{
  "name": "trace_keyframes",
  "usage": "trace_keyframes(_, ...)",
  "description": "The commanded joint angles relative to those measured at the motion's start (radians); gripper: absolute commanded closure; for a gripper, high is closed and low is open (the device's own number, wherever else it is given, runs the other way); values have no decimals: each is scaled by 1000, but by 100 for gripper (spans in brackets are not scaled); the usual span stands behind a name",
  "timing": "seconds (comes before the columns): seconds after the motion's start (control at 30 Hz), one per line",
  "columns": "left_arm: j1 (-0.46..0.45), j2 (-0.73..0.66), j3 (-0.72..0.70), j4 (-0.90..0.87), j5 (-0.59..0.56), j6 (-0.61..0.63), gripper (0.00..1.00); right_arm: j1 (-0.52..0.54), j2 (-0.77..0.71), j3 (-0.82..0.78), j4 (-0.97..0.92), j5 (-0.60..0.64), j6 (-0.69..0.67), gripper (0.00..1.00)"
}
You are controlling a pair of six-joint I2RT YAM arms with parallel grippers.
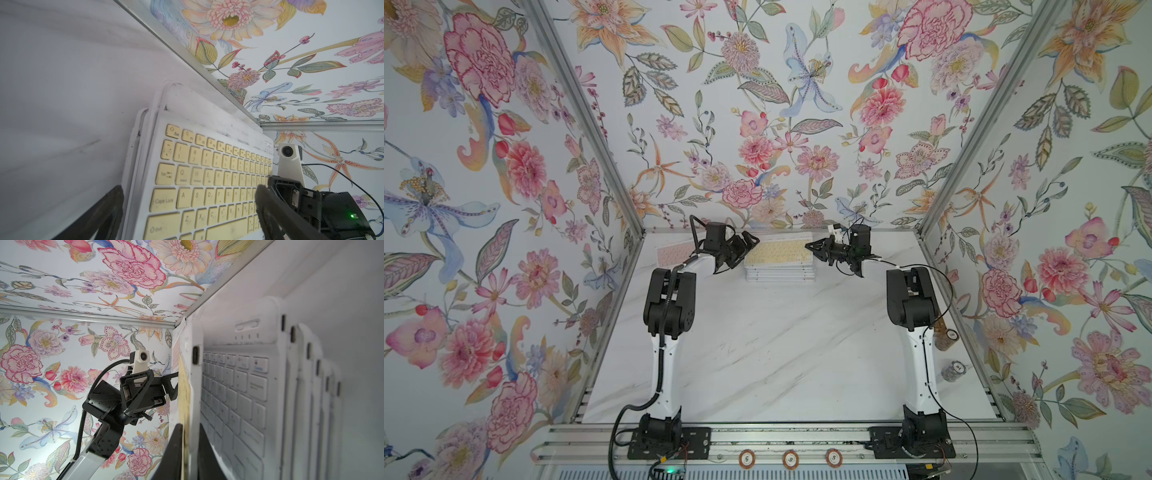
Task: Stack the numeric keypads
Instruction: Place the numeric keypad at the numeric keypad.
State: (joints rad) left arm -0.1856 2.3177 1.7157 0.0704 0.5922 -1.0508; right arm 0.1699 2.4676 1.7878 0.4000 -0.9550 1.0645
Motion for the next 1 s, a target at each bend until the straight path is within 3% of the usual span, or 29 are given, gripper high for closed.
trace_keyframes(0.0,-7,-2,8,-4,8,9,1,-14,20,47,-17,-16,-38,83)
trace_keyframes(0.97,-19,1,19,-17,9,8,1,-17,82,149,-139,-13,-102,70)
